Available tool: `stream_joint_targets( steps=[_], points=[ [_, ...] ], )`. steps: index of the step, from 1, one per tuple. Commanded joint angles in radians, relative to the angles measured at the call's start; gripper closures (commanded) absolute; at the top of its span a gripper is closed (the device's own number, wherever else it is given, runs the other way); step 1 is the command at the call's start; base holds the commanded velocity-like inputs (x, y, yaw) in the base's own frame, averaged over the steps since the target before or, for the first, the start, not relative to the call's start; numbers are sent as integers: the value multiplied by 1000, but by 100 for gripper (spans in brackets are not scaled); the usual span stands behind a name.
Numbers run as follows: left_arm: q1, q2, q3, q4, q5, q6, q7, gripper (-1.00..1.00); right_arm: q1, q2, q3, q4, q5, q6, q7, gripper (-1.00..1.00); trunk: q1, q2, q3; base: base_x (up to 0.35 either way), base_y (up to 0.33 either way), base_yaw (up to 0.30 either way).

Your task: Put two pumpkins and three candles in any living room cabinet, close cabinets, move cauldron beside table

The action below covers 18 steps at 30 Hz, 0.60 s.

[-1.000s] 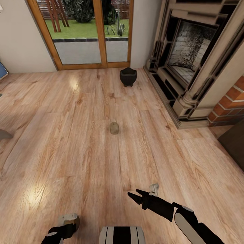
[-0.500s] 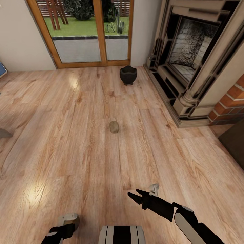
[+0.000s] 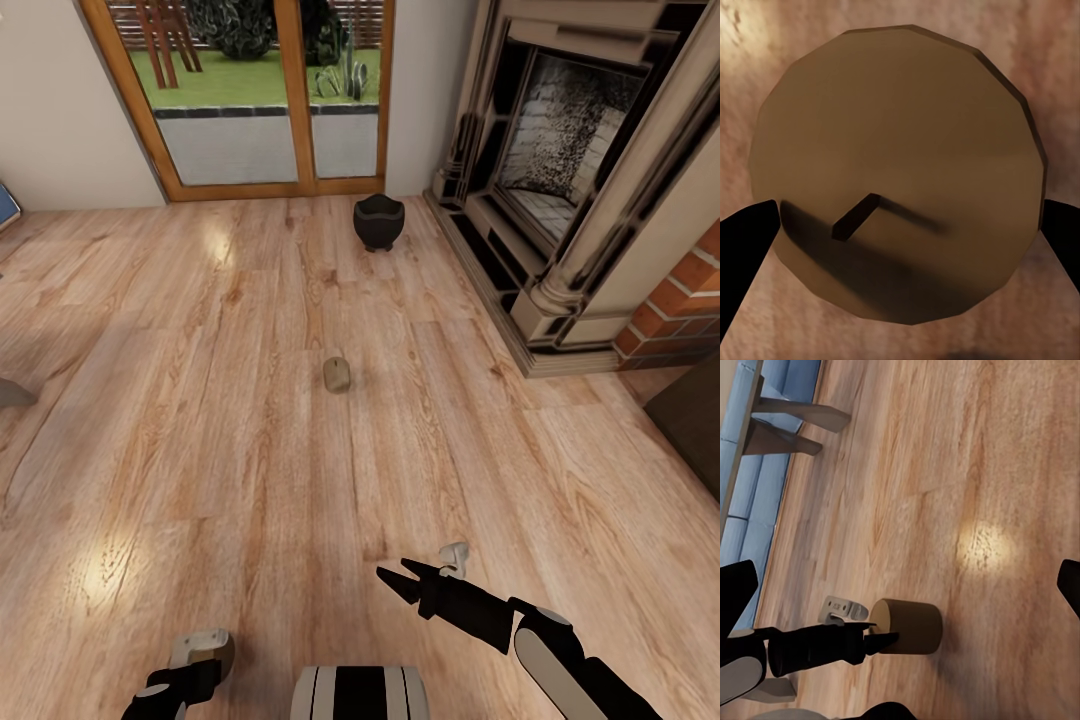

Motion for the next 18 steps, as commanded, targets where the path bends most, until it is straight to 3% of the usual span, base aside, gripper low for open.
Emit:
stream_joint_targets(
  steps=[1, 15, 18],
  points=[
    [0, 0, 0, 0, -1, 0, 0, 100, 0, 0, 0, 0, 0, 0, 0, -100, 0, 0, 0, 0, 0, 0],
    [0, 0, 0, 0, 0, 0, 1, 100, 0, 2, 1, 0, 0, 0, -1, -100, 0, 0, 0, 0, 0, 0],
    [0, 1, 0, 0, 0, 2, 1, 100, 0, 5, 0, 0, 0, 0, -1, -100, -1, 1, 12, 0, 0, 0]
  ],
)
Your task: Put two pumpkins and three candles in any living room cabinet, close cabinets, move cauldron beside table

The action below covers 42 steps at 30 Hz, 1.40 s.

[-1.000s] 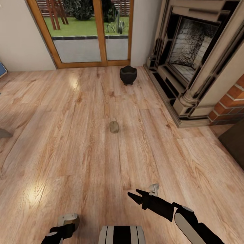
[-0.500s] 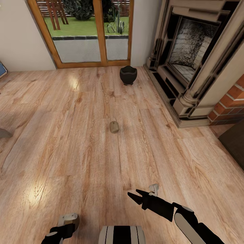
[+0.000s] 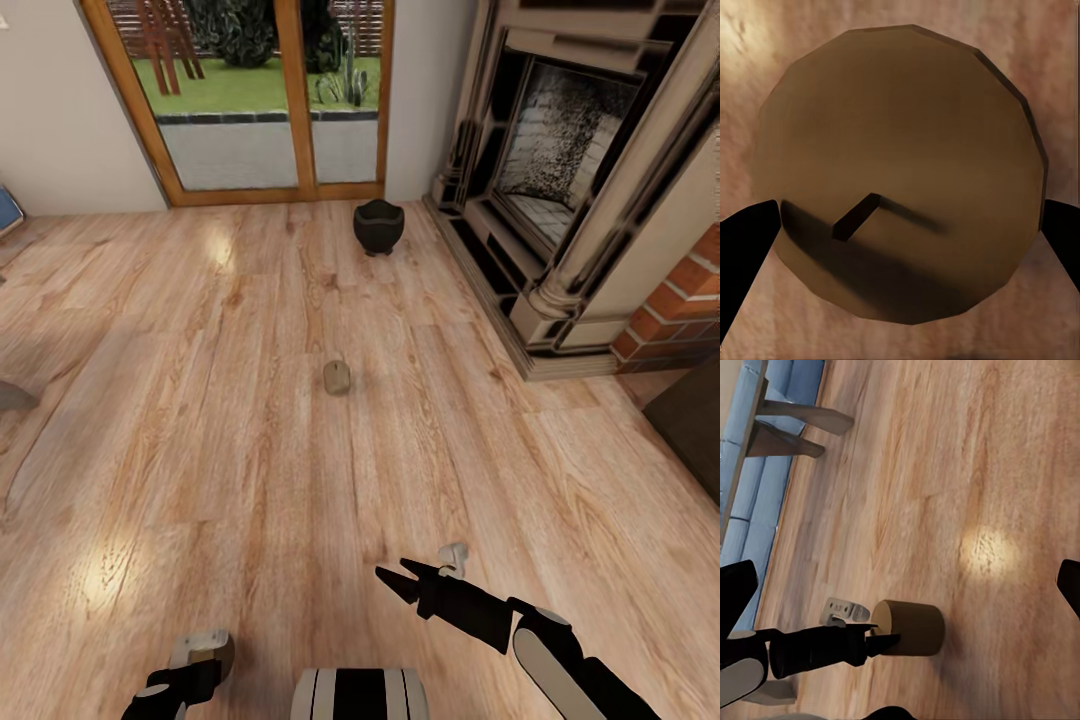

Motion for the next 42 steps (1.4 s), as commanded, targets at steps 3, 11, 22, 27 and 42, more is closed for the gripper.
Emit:
stream_joint_targets(
  steps=[3, 11, 22, 27, 42],
  points=[
    [0, 0, 0, 0, 0, 0, 0, 100, 0, 1, 0, 0, 0, 0, 0, -100, -1, 1, 12, 0, 0, 0],
    [0, 2, 2, 0, 1, 16, 2, 100, 0, 3, 2, -1, -5, 0, -125, -100, -5, 3, 43, 0, 0, 0],
    [0, 11, 12, -239, 5, 365, -46, 100, 0, 54, -3, -54, -10, 92, -369, -100, -10, 5, 85, 0, 0, 0],
    [0, 26, 14, -474, 2, 632, -161, 100, 0, 94, -3, -150, -11, 217, -568, -100, -12, 6, 105, 0, 0, 0],
    [0, 55, 19, -577, -11, 729, -175, 100, 0, 154, -5, -173, -9, 309, -653, -100, -19, 10, 163, -102, 63, 0]
  ],
)
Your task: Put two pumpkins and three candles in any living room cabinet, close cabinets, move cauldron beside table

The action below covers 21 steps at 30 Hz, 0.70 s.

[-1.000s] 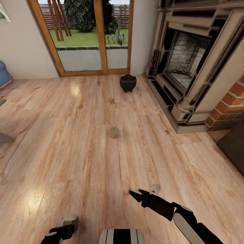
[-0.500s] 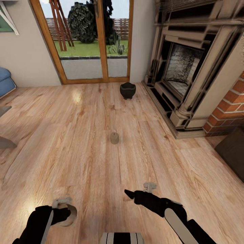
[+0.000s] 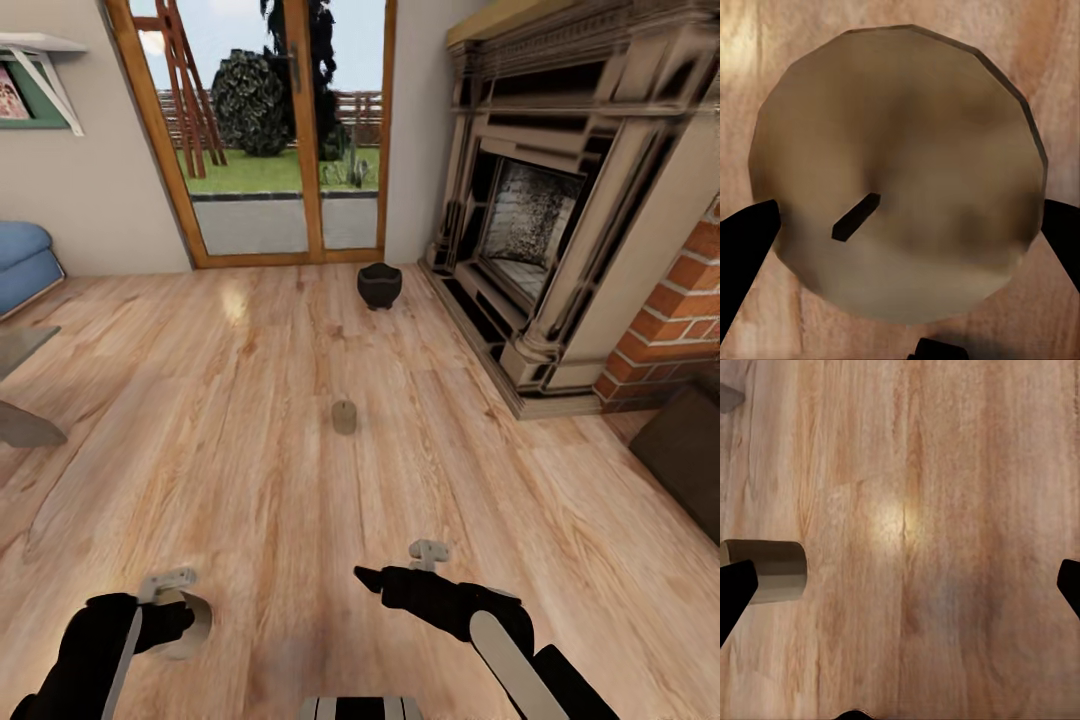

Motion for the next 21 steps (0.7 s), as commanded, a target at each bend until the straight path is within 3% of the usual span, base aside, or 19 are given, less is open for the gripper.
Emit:
stream_joint_targets(
  steps=[1, 12, 15, 16, 21],
  points=[
    [0, 3, 1, 0, 9, 1, 0, 100, 0, 1, 0, 0, 0, 0, 0, -100, 0, 0, 4, -119, 95, 0],
    [0, 20, 2, 0, 8, -1, 0, 100, 0, 42, -15, -3, 2, -1, -29, -100, -5, 3, 47, -15, 12, 0],
    [0, 23, 0, 0, 8, -1, 0, 100, 0, 75, -20, -2, 2, 5, -119, -100, -7, 4, 58, 0, 0, 0],
    [0, 24, 0, 0, 9, -1, 1, 100, 0, 98, -20, -5, 1, 5, -216, -100, -7, 4, 62, 0, 0, 0],
    [0, 23, -5, 2, 9, -3, 3, 100, 0, 139, -8, -11, 9, 10, -330, -100, -9, 5, 81, 0, 0, 0]
  ],
)
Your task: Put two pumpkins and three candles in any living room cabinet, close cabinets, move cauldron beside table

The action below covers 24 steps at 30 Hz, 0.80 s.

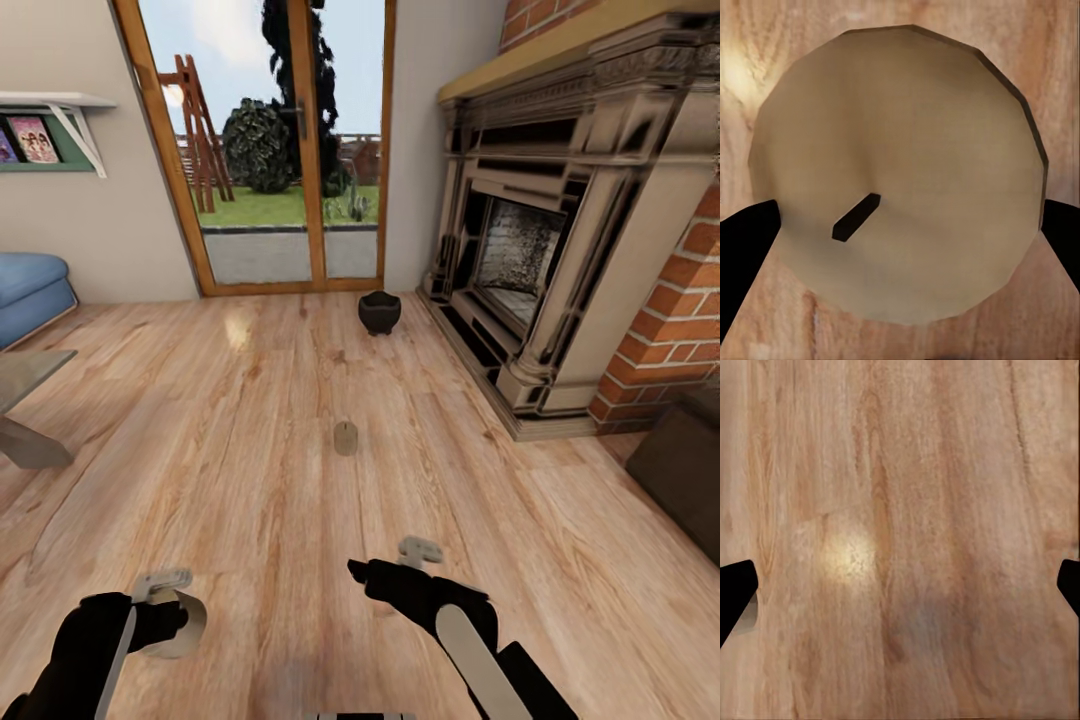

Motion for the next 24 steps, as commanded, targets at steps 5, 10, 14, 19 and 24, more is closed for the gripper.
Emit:
stream_joint_targets(
  steps=[5, 10, 14, 19, 24],
  points=[
    [0, 0, -1, 1, -2, -3, 0, 100, 0, 10, 6, -3, -3, 7, -138, -100, -2, 1, 19, 0, 0, 0],
    [0, 0, 2, 1, -2, -3, 1, 100, -1, 60, 7, -14, -2, 84, -337, -100, -4, 2, 39, 0, 0, 0],
    [0, 0, 2, 1, -2, -3, 1, 100, -1, 102, 6, -13, -7, 124, -474, -100, -6, 4, 54, 0, 0, 0],
    [0, 0, 2, 1, -2, -3, 1, 100, -1, 110, 7, -14, -9, 130, -501, -100, -26, 39, 70, 0, 0, 0],
    [0, 0, 2, 1, -2, -4, 1, 100, -1, 112, 8, -14, -10, 134, -505, -100, -45, 74, 86, 0, 0, 0]
  ],
)
